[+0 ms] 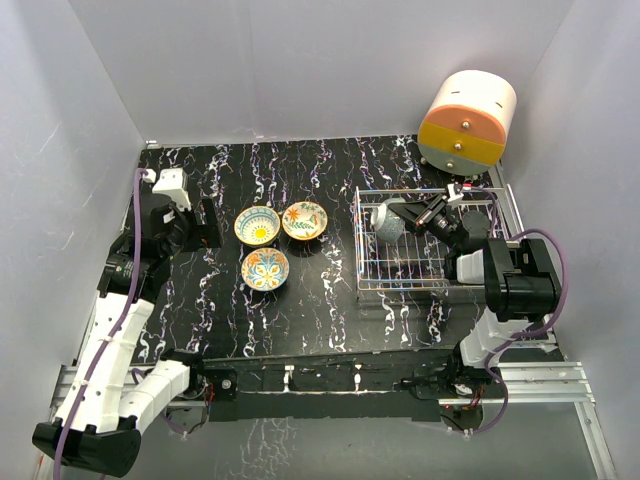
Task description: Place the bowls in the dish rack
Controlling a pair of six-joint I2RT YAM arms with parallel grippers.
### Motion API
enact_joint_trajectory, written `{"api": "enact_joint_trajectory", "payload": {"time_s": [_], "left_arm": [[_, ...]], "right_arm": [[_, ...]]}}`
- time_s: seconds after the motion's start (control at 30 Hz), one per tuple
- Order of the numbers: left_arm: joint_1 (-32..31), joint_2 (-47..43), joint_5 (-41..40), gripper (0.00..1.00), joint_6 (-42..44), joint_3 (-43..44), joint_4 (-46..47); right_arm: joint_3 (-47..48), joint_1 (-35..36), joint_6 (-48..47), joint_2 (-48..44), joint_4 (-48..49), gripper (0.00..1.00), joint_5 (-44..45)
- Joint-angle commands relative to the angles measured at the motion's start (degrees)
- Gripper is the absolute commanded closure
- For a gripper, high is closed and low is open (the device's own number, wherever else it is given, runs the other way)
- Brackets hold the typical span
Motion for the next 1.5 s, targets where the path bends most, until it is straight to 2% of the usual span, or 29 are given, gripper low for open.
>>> {"api": "enact_joint_trajectory", "payload": {"time_s": [0.0,0.13,0.63,0.8,0.97,1.13,1.33,1.47], "left_arm": [[-0.22,-1.33,-0.72,0.03,0.20,1.00,-0.58],[-0.19,-1.30,-0.70,0.03,0.20,1.39,-0.53],[-0.22,-1.40,-0.89,0.03,0.29,2.15,-0.90],[-0.22,-1.34,-0.74,0.03,0.29,2.27,-0.87],[-0.22,-1.26,-0.63,0.03,0.29,2.28,-0.73],[-0.17,-1.38,-0.50,0.03,0.13,2.22,-0.63],[-0.15,-1.75,-0.31,0.03,-0.01,1.86,-0.70],[-0.18,-2.00,-0.19,0.03,-0.15,1.68,-0.62]], "right_arm": [[3.64,-0.19,0.09,0.79,2.25,0.91,-0.89],[4.67,-0.20,-1.53,1.07,-1.03,0.91,-0.78],[3.85,-0.20,0.07,6.35,-1.14,0.88,-1.10],[3.20,-0.45,-0.94,5.67,-3.03,0.78,-0.29],[3.16,-1.26,-3.88,2.78,-8.50,0.69,0.86],[4.23,-2.24,-9.13,-2.60,-18.24,0.68,2.91],[6.25,-2.75,-16.39,-7.47,-32.15,0.57,5.79],[6.40,-2.99,-18.85,-8.61,-36.35,0.54,6.43]]}}
